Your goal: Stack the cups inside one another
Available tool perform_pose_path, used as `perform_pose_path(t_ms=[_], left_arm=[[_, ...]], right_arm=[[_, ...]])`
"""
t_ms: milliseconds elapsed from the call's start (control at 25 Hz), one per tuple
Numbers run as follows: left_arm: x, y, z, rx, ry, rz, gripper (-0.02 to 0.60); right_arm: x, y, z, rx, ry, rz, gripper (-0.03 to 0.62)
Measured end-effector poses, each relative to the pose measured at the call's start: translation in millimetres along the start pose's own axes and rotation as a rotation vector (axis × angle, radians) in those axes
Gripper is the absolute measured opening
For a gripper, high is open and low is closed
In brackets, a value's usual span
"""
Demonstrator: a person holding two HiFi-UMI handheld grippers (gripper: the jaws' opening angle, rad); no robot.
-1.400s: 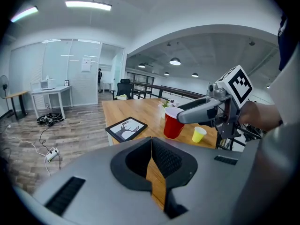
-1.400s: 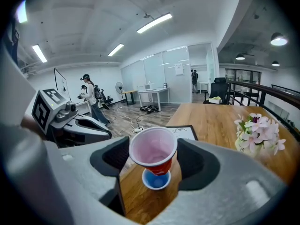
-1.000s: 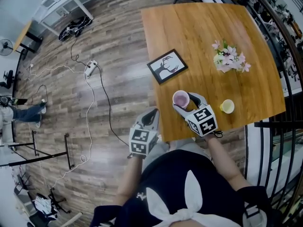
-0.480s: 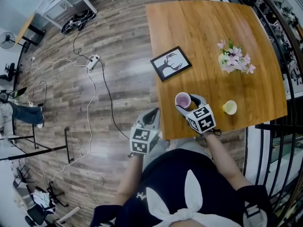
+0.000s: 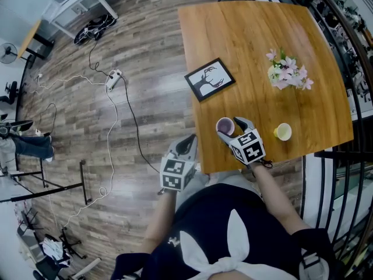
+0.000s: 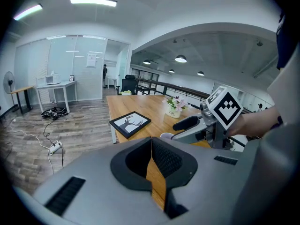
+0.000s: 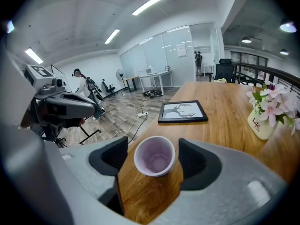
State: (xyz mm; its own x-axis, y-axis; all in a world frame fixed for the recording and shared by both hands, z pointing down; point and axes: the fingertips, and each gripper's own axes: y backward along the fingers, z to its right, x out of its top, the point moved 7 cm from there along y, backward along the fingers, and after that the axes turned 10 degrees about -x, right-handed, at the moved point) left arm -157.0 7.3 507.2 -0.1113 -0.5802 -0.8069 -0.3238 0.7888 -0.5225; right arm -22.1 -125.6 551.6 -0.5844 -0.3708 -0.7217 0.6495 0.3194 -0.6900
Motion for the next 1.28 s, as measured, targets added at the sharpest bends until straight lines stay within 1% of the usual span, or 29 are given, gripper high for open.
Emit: perform_pose_path(t_ms=[240, 760, 1040, 1280], left_arm=[[6, -3, 2, -0.033, -0.024, 0.002, 0.02], [12, -5, 7, -0.089, -0.062, 0.007, 0.02], [10, -3, 13, -0.115, -0.072, -0.001, 0.02], [10, -9, 19, -0.143, -0.089, -0.015, 0.02]], right_arm=[[4, 10, 1, -0.024, -0.024, 0.022, 0.337], [23, 52, 8, -0.123, -0.078, 0.156, 0.337], [21, 71, 8, -0.166, -0.098, 0.189, 0.333], [10, 83, 19, -0.217, -0.128, 0.195, 0.333]])
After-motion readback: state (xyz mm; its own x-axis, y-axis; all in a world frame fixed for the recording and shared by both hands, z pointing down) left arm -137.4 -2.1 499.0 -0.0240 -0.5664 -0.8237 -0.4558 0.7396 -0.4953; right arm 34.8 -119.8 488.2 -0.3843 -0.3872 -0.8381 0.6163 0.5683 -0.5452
